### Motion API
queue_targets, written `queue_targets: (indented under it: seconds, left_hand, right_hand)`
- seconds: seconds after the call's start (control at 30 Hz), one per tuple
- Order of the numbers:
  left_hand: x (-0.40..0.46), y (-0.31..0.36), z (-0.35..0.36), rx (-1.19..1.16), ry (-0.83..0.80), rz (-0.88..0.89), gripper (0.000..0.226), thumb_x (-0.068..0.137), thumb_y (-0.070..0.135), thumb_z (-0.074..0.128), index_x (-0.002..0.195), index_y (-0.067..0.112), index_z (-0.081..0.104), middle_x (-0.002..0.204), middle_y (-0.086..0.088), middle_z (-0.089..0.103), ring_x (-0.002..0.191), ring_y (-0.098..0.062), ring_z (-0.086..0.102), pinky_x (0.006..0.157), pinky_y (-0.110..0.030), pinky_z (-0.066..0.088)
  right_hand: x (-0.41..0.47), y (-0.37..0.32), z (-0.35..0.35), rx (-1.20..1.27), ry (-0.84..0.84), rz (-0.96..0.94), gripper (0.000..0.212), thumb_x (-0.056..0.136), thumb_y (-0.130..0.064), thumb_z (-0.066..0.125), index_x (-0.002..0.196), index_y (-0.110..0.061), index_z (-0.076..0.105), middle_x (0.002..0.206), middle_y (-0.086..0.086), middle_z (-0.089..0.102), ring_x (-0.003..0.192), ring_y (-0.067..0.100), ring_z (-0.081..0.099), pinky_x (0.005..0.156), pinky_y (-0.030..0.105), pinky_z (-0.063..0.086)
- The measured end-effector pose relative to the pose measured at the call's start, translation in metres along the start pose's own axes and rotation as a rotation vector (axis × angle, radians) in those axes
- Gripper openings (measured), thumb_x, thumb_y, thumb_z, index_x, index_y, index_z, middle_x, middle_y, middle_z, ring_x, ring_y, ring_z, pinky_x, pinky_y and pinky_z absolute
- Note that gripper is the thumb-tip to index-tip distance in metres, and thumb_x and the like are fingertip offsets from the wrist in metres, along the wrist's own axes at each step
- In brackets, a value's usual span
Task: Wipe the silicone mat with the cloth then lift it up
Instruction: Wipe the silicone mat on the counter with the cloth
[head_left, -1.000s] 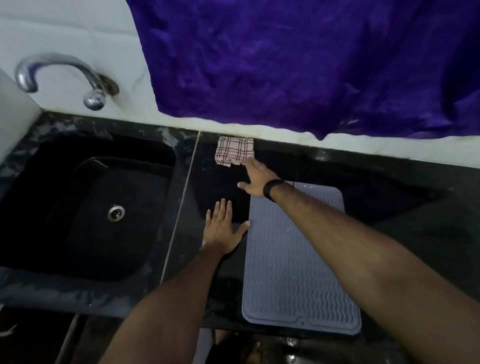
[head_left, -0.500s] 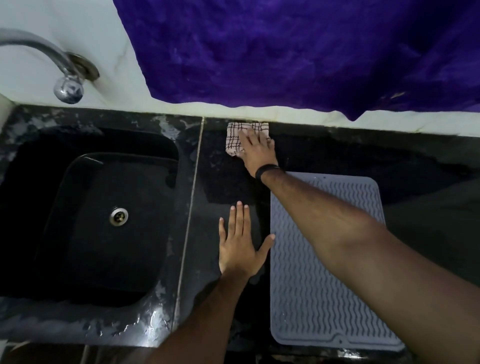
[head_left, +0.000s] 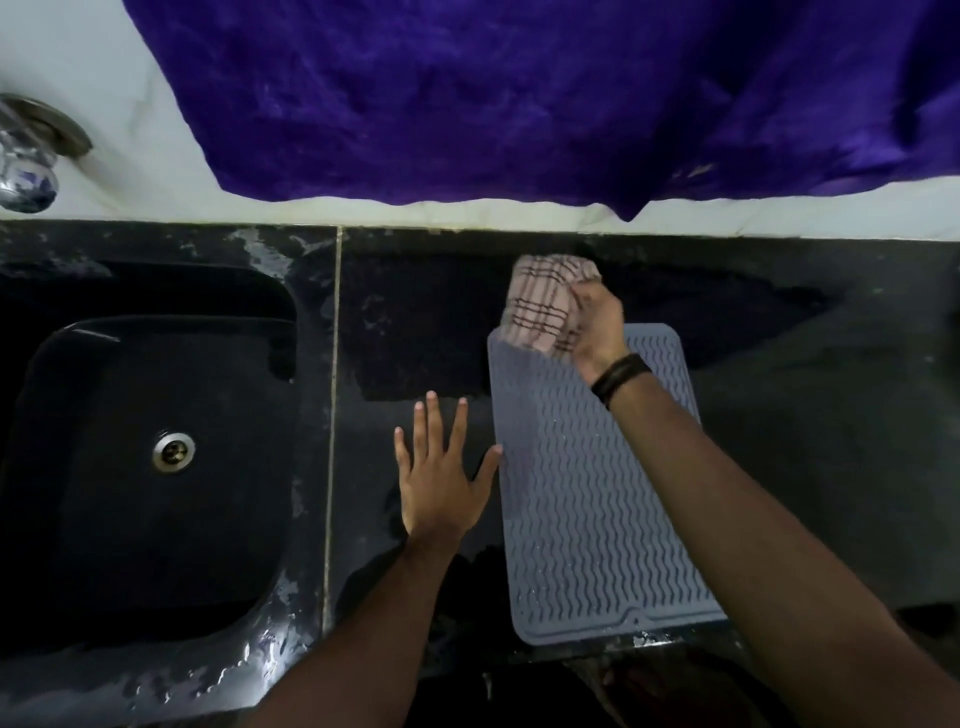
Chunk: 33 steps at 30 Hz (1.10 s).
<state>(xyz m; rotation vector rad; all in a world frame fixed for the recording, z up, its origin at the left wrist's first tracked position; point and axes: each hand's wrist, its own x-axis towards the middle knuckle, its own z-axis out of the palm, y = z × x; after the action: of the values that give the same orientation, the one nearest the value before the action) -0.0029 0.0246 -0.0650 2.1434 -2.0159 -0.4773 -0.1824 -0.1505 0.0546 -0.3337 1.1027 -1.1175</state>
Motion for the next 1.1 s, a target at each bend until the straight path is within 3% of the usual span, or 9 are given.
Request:
queue_targets:
  seconds: [0.13,0.23,0.33,0.47,0.57,0.67,0.83,0.97,1.1]
  left_hand:
    - [0.000,0.001,-0.001,0.003,0.009,0.007,0.083,0.098,0.079,0.018,0.165,0.030,0.017,0.173,-0.006,0.000,0.160,-0.024,-0.002,0.127,-0.053,0.000]
    - [-0.001,0.001,-0.004,0.009,-0.010,0.016,0.084,0.097,0.080,0.017,0.164,0.030,0.019,0.173,-0.007,0.003,0.160,-0.025,0.000,0.127,-0.055,0.001]
    - [0.000,0.009,-0.010,-0.020,0.027,-0.015,0.083,0.098,0.078,0.024,0.162,0.026,0.029,0.170,-0.011,0.018,0.158,-0.029,0.014,0.125,-0.057,-0.008]
    - [0.026,0.029,-0.022,-0.107,0.092,0.024,0.072,0.105,0.055,0.037,0.163,0.014,0.025,0.169,-0.015,0.021,0.157,-0.032,0.017,0.126,-0.052,-0.007]
    - [0.045,0.032,-0.017,-0.106,-0.034,0.223,0.063,0.111,0.040,0.034,0.165,0.017,0.011,0.172,-0.006,0.003,0.159,-0.027,0.004,0.129,-0.049,0.001]
    - [0.043,0.028,-0.007,0.016,-0.056,0.242,0.058,0.112,0.037,0.026,0.165,0.016,0.015,0.172,-0.005,0.010,0.159,-0.025,0.006,0.128,-0.050,0.003]
    - [0.043,0.027,0.000,0.003,0.016,0.251,0.061,0.107,0.038,0.023,0.163,0.013,0.026,0.170,-0.008,0.021,0.158,-0.026,0.014,0.127,-0.053,0.011]
    - [0.044,0.028,0.002,0.011,0.009,0.238,0.060,0.108,0.039,0.023,0.162,0.013,0.028,0.169,-0.006,0.023,0.158,-0.024,0.015,0.128,-0.052,0.011]
    - [0.046,0.029,0.001,0.035,0.004,0.219,0.060,0.109,0.039,0.016,0.163,0.015,0.026,0.169,-0.004,0.024,0.158,-0.022,0.014,0.128,-0.048,0.009]
  right_hand:
    - [-0.029,-0.009,-0.034,-0.212,0.106,-0.106,0.038,0.083,-0.035,0.071,0.114,-0.013,0.068,0.112,0.006,0.071,0.103,0.021,0.067,0.089,0.036,0.055]
    - [-0.038,0.003,-0.045,-1.075,0.381,-0.436,0.036,0.077,-0.032,0.077,0.107,-0.016,0.067,0.103,-0.005,0.069,0.092,0.010,0.064,0.084,0.025,0.050]
    - [-0.042,0.030,-0.045,-1.699,0.342,-0.610,0.033,0.076,-0.020,0.069,0.107,-0.016,0.058,0.109,0.005,0.061,0.094,0.024,0.061,0.075,0.032,0.050]
    - [-0.045,0.077,-0.045,-1.731,0.249,-0.385,0.054,0.076,-0.015,0.067,0.126,-0.018,0.048,0.117,0.010,0.061,0.113,0.027,0.053,0.087,0.038,0.049]
    - [-0.044,0.084,-0.049,-1.683,0.237,-0.446,0.063,0.074,-0.011,0.069,0.132,-0.021,0.045,0.127,0.008,0.058,0.121,0.024,0.047,0.099,0.037,0.042]
    - [-0.052,0.079,-0.058,-1.847,0.054,-0.559,0.064,0.076,-0.008,0.066,0.137,-0.019,0.049,0.139,0.003,0.052,0.127,0.023,0.044,0.111,0.036,0.033]
    - [-0.081,0.080,-0.071,-1.940,-0.088,-0.656,0.057,0.074,-0.006,0.065,0.129,-0.021,0.058,0.133,0.001,0.057,0.120,0.025,0.052,0.099,0.040,0.042]
    - [-0.038,0.058,-0.035,-1.895,0.045,-0.632,0.052,0.081,-0.015,0.063,0.132,-0.021,0.052,0.131,0.002,0.057,0.122,0.023,0.049,0.101,0.040,0.040]
    - [-0.001,0.058,-0.005,-1.963,-0.041,-0.624,0.047,0.087,-0.008,0.050,0.134,-0.017,0.051,0.133,0.003,0.054,0.120,0.025,0.045,0.097,0.041,0.041]
